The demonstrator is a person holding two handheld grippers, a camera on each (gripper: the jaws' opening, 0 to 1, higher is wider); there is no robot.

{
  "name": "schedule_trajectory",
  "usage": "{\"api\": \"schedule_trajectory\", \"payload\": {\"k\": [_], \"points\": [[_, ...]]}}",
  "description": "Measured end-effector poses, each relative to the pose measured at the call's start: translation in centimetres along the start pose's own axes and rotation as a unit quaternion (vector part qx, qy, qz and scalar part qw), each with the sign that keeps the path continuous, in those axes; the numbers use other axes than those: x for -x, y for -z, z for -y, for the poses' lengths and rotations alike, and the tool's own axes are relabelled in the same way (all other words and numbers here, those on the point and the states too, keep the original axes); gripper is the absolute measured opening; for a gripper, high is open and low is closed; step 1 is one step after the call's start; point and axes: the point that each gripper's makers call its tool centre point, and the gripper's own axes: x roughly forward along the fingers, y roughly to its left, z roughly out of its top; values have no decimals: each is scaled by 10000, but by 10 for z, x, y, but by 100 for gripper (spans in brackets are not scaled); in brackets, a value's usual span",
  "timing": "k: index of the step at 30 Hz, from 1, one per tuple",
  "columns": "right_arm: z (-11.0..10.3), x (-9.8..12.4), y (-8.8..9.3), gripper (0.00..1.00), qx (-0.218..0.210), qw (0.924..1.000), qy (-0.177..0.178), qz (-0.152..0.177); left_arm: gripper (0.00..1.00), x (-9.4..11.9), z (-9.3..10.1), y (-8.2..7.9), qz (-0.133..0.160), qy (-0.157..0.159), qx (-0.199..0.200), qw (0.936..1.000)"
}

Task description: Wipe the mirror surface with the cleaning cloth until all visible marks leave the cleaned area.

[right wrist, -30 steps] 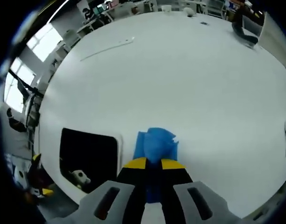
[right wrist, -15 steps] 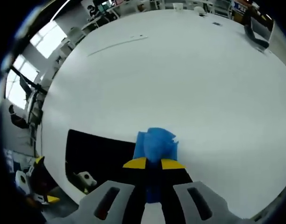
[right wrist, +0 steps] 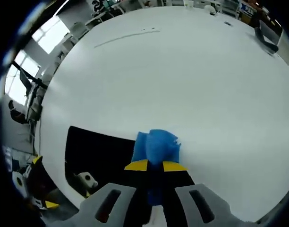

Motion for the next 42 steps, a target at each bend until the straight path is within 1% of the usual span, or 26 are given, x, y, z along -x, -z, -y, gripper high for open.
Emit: {"api": "schedule_trajectory", "payload": {"k": [3, 9, 12, 15, 17, 23, 27, 32, 37, 42], "points": [[-2, -2, -2, 3, 28, 10000, 55, -7, 99, 0, 0, 0, -3, 10, -15, 10000], [-5, -1, -2, 3, 14, 10000, 57, -2, 99, 0, 1, 0, 8, 29, -22, 10000], [-10, -3, -4, 3, 33, 10000, 40, -1, 99, 0, 2, -1, 26, 45, -5, 10000], [-18, -6, -5, 3, 95, 10000, 5, -17, 99, 1, 1, -5, 142, 41, 76, 9999], [-21, -7, -5, 3, 162, 9999, 43, -19, 99, 1, 2, -4, 113, 46, 75, 9999], [-29, -8, -7, 3, 131, 9999, 25, -1, 99, 0, 2, -3, 71, 62, 18, 10000], [-40, -11, -8, 3, 176, 9998, -6, -16, 99, 0, 1, -2, 73, 44, 13, 10000], [-59, -14, -9, 3, 224, 9997, -105, -68, 99, 1, 0, -5, 131, -2, -16, 9999], [-73, -17, -12, 3, 179, 9996, -187, -87, 99, 1, 0, -5, 117, 1, 12, 9999], [-83, -18, -13, 3, 267, 9994, -188, -73, 99, 0, 2, -4, 82, 62, -19, 9999]]}}
